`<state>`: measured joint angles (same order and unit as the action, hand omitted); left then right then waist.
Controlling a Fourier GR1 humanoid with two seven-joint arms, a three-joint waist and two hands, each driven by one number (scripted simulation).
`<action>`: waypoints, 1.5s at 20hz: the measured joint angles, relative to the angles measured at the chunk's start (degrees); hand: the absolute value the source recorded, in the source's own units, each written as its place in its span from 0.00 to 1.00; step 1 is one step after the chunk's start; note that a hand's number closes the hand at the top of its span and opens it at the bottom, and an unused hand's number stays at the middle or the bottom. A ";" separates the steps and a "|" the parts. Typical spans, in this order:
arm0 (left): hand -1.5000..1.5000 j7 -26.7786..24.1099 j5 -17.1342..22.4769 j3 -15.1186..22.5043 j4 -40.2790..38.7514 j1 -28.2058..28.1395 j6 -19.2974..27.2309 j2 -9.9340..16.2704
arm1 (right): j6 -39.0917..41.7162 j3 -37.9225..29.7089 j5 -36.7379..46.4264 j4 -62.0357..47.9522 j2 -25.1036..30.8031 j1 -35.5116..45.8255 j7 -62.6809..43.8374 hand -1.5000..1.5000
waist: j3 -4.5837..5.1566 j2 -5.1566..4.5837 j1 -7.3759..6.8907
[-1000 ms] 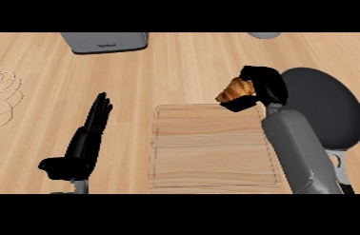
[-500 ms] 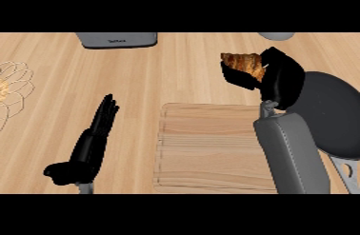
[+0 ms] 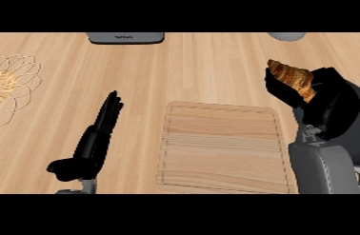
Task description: Pick the croissant from the cutting board and place it in the pan
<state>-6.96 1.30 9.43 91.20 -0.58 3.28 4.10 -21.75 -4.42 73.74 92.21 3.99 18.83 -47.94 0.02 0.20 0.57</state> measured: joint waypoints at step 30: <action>0.50 -0.58 -1.06 -0.19 -2.81 2.94 -1.36 -1.52 | -3.99 -23.95 -36.90 -57.43 26.15 12.17 39.55 0.00 | -0.23 -0.87 -2.31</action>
<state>-7.54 0.25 9.25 88.40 2.36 1.92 2.58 -25.75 -28.37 36.84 34.78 30.14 31.00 -8.39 -0.21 -0.66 -1.75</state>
